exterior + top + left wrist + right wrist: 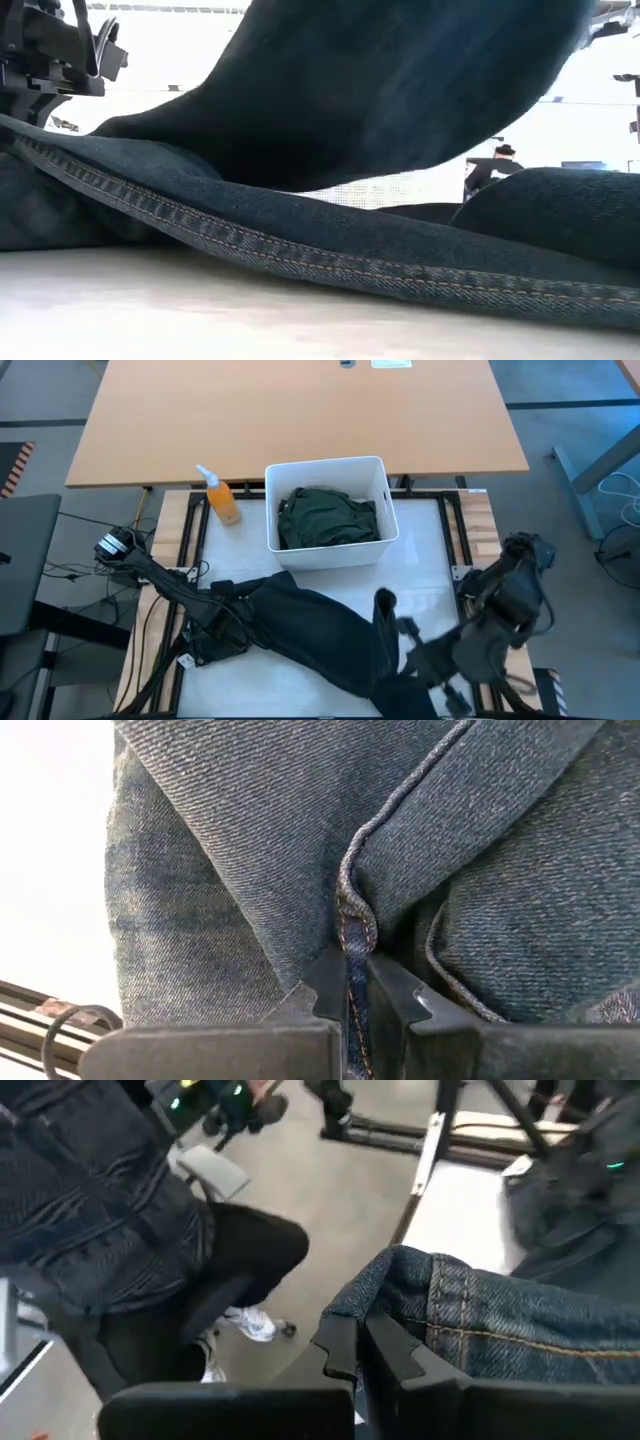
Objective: Fold laundry
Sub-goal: Fold the dark blue jeans
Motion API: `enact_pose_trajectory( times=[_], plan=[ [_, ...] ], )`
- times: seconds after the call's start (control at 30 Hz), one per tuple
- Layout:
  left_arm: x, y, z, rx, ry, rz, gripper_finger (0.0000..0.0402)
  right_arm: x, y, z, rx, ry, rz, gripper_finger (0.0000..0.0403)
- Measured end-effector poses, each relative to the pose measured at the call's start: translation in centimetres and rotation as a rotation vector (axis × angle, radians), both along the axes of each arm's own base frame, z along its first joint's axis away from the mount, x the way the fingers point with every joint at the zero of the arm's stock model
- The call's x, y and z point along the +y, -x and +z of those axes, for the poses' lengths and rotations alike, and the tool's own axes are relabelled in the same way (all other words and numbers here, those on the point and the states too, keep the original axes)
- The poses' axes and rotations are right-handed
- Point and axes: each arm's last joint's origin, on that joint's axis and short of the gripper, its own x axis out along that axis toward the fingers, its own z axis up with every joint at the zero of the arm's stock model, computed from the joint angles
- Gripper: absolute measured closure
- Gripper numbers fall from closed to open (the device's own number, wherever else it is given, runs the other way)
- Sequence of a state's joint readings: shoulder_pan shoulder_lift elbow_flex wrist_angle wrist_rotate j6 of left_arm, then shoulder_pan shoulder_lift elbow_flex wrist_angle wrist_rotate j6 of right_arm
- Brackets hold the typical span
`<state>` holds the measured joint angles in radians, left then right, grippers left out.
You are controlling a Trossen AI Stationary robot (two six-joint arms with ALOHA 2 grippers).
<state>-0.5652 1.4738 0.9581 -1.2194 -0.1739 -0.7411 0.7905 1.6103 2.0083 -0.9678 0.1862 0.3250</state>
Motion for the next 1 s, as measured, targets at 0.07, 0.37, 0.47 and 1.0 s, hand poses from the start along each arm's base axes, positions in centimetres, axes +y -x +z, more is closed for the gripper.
enact_pose_trajectory(
  times=[0.07, 0.37, 0.47, 1.0],
  plan=[
    [0.0, 0.1, 0.0, 0.007, 0.0, 0.006, 0.0401, 1.2, -1.0, -1.2, 0.027, 0.025, 0.007, 0.0383],
    [0.3, 0.6, 0.1, 0.068, -0.009, 0.051, 0.0401, 4.0, -6.2, -8.6, 0.33, 0.09, -0.02, 0.0356],
    [0.2, 0.7, 0.1, 0.075, -0.001, 0.058, 0.0401, 3.0, -5.9, -11.3, 0.655, 0.13, -0.184, 0.0341],
    [1.0, 1.4, -0.4, 0.138, -0.068, 0.011, 0.0401, 10.7, 0.5, -19.7, 0.985, 0.129, -0.443, 0.0221]
  ],
)
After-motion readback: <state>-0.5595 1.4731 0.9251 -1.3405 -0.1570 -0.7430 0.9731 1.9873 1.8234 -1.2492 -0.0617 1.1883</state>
